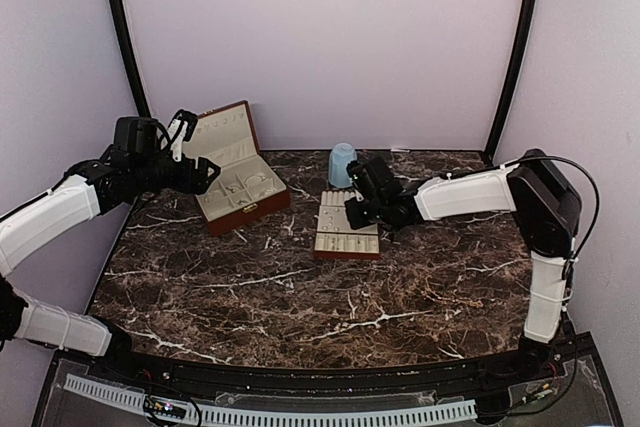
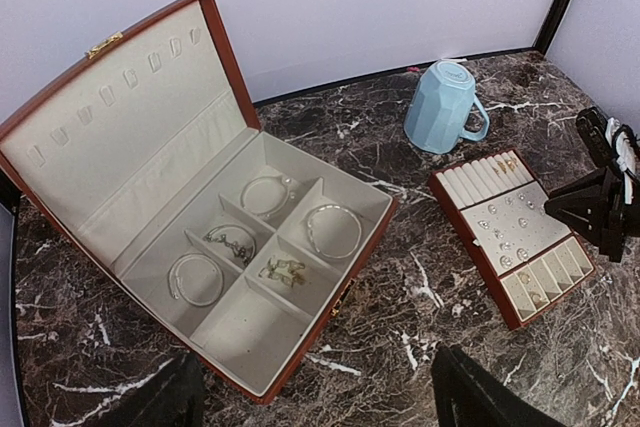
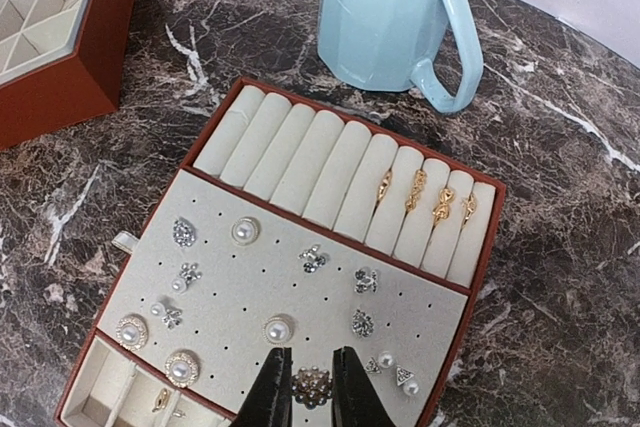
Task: Organize the mixed jewelry
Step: Insert the earring into the earring holder.
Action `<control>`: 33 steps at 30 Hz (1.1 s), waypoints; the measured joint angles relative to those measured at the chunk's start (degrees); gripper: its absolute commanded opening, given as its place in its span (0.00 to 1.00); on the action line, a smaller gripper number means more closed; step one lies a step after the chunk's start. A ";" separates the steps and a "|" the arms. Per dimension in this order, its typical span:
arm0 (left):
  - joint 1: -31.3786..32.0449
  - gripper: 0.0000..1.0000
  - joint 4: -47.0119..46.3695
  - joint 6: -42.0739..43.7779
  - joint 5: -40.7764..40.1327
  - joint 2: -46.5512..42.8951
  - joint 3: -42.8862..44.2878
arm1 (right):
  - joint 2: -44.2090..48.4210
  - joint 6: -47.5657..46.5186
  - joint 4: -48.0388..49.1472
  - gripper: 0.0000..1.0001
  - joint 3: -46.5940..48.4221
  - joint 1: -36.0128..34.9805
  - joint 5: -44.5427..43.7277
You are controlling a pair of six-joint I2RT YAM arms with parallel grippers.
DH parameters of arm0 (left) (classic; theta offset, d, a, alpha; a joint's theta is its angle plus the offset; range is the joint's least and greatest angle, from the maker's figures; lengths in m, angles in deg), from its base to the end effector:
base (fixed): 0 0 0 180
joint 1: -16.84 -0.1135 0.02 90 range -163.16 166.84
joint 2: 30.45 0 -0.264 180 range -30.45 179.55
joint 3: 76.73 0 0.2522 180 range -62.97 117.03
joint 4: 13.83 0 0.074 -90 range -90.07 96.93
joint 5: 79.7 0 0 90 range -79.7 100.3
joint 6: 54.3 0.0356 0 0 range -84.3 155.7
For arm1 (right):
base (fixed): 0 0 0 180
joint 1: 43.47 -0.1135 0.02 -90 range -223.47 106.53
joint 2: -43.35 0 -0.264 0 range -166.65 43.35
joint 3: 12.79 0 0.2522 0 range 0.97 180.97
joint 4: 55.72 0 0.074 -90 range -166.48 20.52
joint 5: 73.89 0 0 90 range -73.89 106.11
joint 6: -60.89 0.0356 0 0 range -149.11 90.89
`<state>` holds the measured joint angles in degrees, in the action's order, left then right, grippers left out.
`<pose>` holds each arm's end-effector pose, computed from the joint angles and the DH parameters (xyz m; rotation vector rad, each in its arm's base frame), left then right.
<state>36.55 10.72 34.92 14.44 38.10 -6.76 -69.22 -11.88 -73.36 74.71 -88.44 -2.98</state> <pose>0.2592 -0.0956 0.3224 0.3732 1.9506 -0.3038 0.3116 0.2949 0.1774 -0.3815 2.2412 0.1863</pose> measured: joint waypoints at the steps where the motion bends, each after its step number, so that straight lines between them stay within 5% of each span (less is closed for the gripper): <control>1: 0.00 0.81 0.00 0.00 0.04 0.00 0.00 | 0.00 -0.02 0.26 0.13 -0.22 0.04 -0.07; 33: 0.00 0.81 0.00 0.00 0.96 -0.02 0.00 | -2.89 1.29 4.37 0.12 -2.51 1.22 0.66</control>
<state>36.55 10.72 34.92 15.40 38.08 -6.76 -72.11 -10.59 -68.99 72.19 -87.21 -2.32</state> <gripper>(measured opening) 0.811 0.125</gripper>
